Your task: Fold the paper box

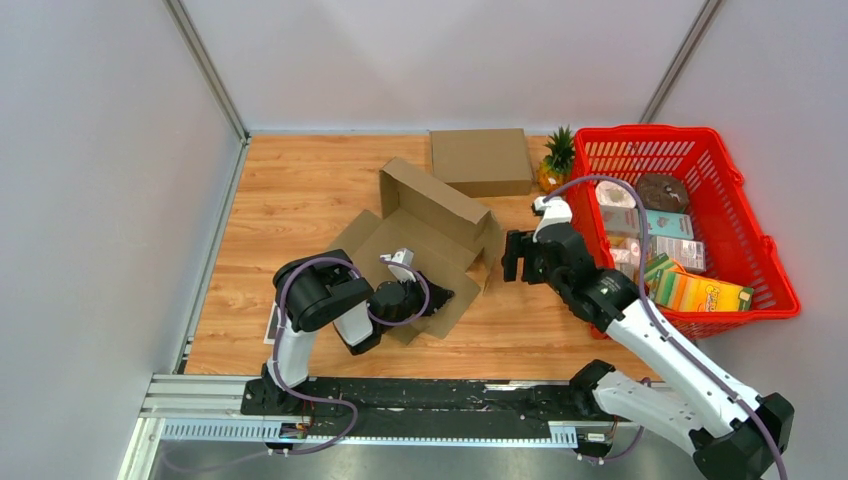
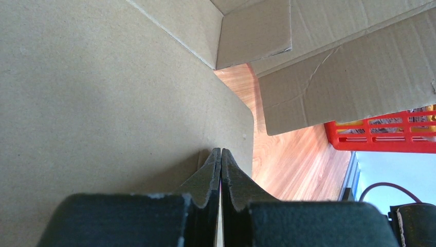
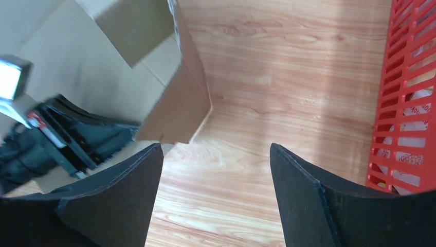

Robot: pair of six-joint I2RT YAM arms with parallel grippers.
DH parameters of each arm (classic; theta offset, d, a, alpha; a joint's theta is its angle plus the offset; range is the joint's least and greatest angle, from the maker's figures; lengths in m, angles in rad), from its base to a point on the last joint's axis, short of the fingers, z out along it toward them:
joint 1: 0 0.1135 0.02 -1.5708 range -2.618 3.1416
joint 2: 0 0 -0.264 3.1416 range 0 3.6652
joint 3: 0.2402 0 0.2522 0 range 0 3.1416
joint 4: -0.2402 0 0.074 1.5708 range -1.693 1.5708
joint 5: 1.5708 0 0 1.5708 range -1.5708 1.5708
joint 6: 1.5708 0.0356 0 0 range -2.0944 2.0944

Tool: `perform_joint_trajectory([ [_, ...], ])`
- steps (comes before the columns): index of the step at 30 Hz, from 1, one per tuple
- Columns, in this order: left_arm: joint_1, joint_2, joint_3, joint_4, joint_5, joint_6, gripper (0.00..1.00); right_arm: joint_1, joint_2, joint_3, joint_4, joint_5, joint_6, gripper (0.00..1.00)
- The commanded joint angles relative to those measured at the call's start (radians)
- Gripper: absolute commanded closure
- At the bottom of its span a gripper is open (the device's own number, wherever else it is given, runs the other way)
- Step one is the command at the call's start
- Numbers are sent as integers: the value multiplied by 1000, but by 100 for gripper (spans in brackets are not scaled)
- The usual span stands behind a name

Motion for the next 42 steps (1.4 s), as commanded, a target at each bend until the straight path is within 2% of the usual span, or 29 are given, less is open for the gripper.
perform_joint_trajectory([
  [1,4,31,-22,-42,24,25,94,-3,-19,-72,68,55,-116,21],
  [3,6,33,-19,-42,26,26,95,-32,60,-58,64,38,-107,22],
  [6,7,43,-15,-37,33,20,94,-44,167,-81,174,-56,-136,24],
  [9,10,43,-15,-31,40,17,94,-18,227,-118,351,-171,-229,24],
  [10,10,43,-16,-28,41,19,94,-6,230,-128,463,-191,-246,23],
  [14,13,42,-22,-19,44,20,95,5,314,-118,596,-239,-314,22],
  [19,16,46,-22,-12,58,20,95,15,380,-147,779,-151,-381,20],
  [25,41,48,-44,-8,72,17,95,74,417,-194,1011,49,-323,23],
  [29,49,54,-44,-8,73,14,95,139,524,-122,983,216,-187,26],
  [30,50,56,-39,-8,73,16,95,162,546,-113,995,317,-176,26],
  [34,52,73,-16,-6,104,3,95,229,649,-49,943,511,-61,28],
  [37,53,77,-13,1,107,-4,95,265,693,-27,936,649,-33,34],
  [38,53,76,-13,3,112,-4,95,276,699,-32,952,671,-32,40],
  [40,53,70,-15,3,115,-3,95,275,724,-27,973,695,-30,44],
  [42,53,63,-16,3,118,5,95,276,748,-13,984,714,-44,51],
])
